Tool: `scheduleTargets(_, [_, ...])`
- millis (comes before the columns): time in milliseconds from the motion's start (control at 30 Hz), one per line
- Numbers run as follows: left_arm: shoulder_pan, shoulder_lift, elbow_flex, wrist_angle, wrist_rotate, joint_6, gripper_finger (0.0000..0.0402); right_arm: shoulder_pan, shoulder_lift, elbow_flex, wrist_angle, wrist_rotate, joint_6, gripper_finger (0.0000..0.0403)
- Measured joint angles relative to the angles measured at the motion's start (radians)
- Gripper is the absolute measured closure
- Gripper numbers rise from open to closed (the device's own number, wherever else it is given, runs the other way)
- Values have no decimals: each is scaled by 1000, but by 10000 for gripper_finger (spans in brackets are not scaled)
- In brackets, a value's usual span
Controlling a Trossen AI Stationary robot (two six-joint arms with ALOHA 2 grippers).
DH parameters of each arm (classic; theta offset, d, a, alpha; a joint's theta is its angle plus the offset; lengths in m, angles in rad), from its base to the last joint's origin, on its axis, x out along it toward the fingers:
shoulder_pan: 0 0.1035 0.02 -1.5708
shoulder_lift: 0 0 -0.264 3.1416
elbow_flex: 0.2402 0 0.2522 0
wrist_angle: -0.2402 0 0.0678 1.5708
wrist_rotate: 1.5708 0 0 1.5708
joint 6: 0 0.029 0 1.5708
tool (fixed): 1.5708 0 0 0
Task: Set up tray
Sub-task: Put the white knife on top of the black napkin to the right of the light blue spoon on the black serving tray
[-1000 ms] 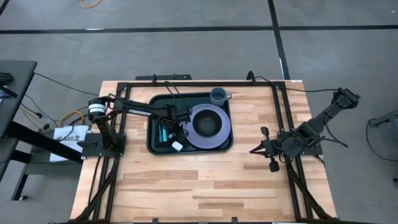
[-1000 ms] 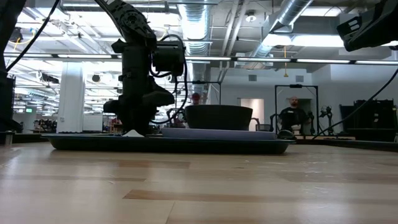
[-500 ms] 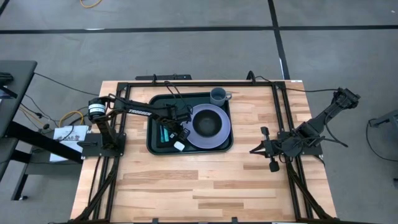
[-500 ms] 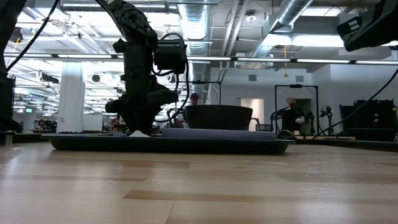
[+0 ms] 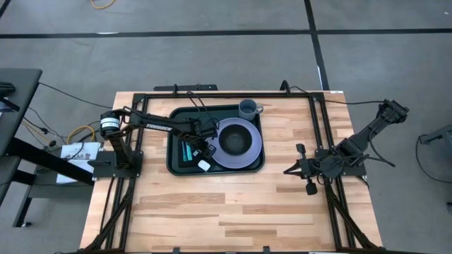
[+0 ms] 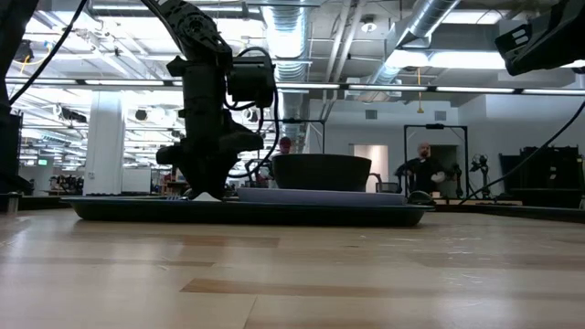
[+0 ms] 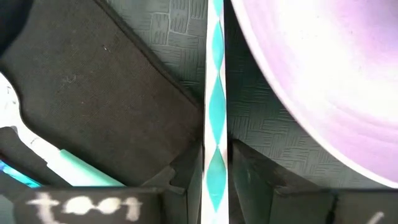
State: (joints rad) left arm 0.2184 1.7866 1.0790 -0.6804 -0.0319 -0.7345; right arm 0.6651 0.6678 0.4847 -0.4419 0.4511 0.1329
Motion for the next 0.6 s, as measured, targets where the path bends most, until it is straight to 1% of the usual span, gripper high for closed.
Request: scheduleTargets(600, [0,0,0,-28,15,-2,329,0,0,0,0,0,0,398])
